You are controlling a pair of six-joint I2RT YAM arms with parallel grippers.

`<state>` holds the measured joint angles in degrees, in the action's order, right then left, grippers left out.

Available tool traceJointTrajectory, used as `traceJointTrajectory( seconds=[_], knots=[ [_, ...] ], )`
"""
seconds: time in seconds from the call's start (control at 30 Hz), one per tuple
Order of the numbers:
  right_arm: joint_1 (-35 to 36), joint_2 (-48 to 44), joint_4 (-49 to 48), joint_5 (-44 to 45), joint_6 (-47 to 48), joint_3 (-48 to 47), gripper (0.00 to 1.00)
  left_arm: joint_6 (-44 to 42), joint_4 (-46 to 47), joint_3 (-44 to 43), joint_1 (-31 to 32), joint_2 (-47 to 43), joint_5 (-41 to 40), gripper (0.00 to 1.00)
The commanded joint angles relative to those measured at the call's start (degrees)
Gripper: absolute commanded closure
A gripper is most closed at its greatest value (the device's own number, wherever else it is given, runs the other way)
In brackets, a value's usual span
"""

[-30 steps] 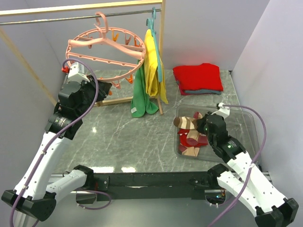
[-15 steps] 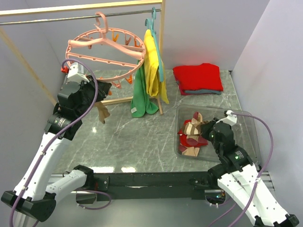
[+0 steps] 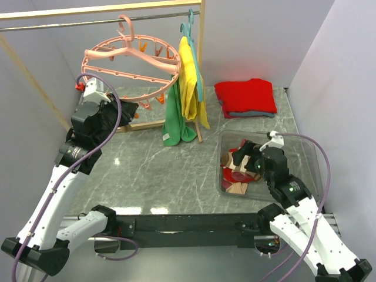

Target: Remove the socks clipped to the hanger

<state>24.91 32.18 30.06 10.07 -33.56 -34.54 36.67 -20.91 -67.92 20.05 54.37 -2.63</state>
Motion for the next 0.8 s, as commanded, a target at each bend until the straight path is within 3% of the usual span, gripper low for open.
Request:
traceJointTrajectory(
  seconds=[0.0,0.17,0.27,0.43,0.57,0.77],
  knots=[
    [2.3,5.4,-2.1,0.5,4.6,-7.8,0.0,0.1,0.6,-0.5,-0.2,-1.2,1.5,0.98],
    [12.3,13.9,-1.8,7.4,4.9,-14.4,0.0,0.3,0.3,-0.8,-0.2,-1.3,1.7,0.98],
    [17.5,19.2,-5.7,5.0,6.0,-16.4,0.0,0.4,0.2,-0.6,-0.2,-1.5,1.6,0.97],
    [26.1,27.5,-24.5,-0.7,13.4,-15.5,0.0,1.1,-0.1,-0.6,-0.2,-1.5,2.2,0.97],
    [33.3,39.9,-35.1,-3.2,18.6,-19.7,0.0,1.5,-0.5,-0.9,-0.2,-1.5,2.2,0.97],
    [35.3,53.5,-46.1,-9.1,19.4,-26.4,0.01,1.7,-1.2,-0.9,-0.2,-1.5,2.2,0.97]
  ],
)
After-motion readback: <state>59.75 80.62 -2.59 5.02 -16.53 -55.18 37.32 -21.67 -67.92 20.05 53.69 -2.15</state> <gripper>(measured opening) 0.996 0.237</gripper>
